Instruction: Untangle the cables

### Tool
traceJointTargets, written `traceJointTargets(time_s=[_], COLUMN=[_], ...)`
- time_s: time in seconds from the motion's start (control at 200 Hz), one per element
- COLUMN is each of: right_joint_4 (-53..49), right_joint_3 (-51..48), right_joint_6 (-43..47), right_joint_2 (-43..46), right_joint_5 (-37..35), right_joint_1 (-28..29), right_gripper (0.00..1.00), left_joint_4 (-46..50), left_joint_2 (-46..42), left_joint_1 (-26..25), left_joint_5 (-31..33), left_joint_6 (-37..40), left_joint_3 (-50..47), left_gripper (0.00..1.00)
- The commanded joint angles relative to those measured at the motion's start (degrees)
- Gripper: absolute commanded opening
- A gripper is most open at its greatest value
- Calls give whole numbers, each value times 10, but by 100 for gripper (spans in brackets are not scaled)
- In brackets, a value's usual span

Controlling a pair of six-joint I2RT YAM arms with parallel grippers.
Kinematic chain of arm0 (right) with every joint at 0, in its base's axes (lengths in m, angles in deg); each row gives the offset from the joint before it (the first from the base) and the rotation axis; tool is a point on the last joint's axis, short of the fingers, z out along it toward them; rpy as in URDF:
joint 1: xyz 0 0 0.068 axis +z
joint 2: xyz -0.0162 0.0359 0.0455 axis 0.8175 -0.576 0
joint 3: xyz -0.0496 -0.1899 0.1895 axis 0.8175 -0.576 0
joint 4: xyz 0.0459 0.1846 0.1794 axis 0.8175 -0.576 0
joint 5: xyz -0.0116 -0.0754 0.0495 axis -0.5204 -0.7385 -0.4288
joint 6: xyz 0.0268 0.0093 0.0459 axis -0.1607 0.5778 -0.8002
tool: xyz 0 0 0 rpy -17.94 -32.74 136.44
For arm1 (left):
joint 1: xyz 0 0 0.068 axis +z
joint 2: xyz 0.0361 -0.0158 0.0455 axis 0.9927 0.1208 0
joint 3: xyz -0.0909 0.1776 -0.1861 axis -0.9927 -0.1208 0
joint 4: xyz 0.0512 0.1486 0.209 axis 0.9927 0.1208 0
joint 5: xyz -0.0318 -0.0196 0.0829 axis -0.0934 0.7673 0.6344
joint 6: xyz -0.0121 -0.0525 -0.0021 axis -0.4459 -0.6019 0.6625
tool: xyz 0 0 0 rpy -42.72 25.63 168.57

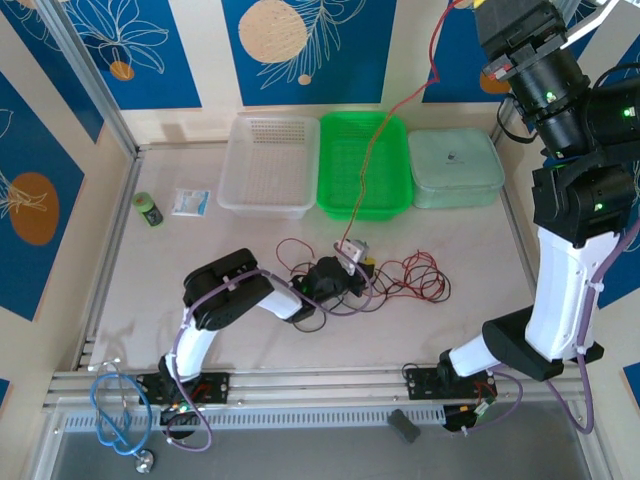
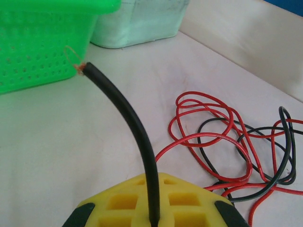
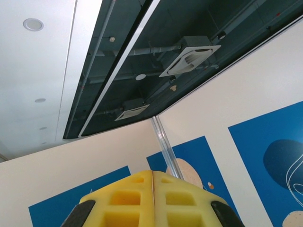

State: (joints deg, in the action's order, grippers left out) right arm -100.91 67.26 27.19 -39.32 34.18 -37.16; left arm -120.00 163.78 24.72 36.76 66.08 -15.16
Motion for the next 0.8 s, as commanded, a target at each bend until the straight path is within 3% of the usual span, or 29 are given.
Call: traceJointTargets(time_s=[0.0, 0.51, 0.795], right_joint_4=[16, 70, 154], right_joint_3=[-14, -13, -159], right_joint_6=[22, 150, 195], right_joint_2=[-13, -175, -221], right_joint_5=[-21, -6, -91], right_joint_1=[2, 3, -3], right_gripper=[0, 0, 0], left_joint_4=[-6, -1, 0], left_joint_2=[-46, -148, -191], left_joint_1=[2, 2, 2], left_joint_5=[15, 17, 14], left_joint_6=[-4, 14, 18], left_joint_3=[-18, -79, -97], left_gripper=[0, 0, 0])
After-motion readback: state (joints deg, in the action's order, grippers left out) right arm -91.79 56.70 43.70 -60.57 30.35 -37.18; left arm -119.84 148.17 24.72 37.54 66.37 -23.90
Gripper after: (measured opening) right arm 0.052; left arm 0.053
